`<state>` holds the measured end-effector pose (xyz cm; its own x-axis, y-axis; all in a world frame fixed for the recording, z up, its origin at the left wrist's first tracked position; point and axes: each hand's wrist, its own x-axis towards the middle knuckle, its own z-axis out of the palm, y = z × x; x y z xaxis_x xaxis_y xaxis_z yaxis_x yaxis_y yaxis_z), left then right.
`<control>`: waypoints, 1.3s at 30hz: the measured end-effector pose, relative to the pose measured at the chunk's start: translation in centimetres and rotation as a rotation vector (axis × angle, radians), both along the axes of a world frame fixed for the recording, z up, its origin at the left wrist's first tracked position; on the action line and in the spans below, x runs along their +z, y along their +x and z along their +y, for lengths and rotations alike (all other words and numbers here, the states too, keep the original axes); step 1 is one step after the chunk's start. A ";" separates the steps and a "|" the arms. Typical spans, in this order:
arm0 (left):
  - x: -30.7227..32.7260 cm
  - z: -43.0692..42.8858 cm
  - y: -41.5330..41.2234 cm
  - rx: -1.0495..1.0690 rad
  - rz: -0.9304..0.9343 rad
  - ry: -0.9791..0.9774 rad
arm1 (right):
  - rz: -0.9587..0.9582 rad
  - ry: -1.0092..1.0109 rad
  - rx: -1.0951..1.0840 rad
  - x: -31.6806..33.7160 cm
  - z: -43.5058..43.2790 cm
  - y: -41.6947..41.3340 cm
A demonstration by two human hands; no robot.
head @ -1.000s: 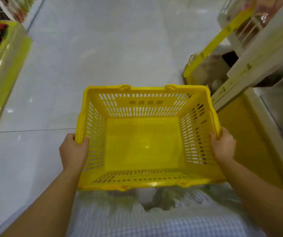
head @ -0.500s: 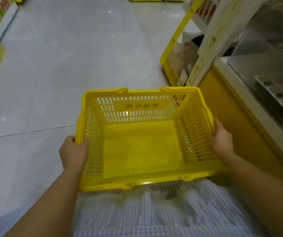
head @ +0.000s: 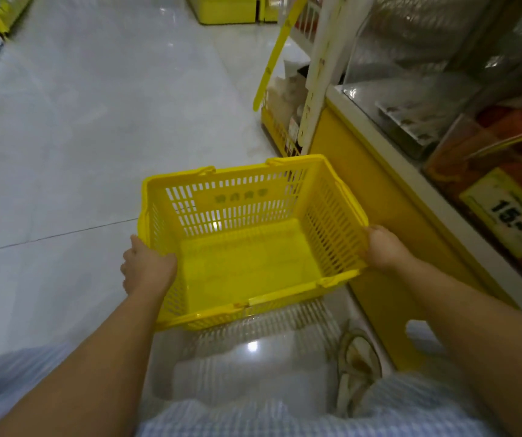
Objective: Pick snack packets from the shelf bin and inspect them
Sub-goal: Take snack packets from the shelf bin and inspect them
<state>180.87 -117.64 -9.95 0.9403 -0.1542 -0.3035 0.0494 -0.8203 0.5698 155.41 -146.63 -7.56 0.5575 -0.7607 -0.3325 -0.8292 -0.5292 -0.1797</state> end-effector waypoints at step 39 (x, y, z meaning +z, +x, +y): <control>40.9 -19.0 -30.5 -1.528 -0.802 -0.697 | -0.140 -0.752 -0.116 43.8 5.1 -23.8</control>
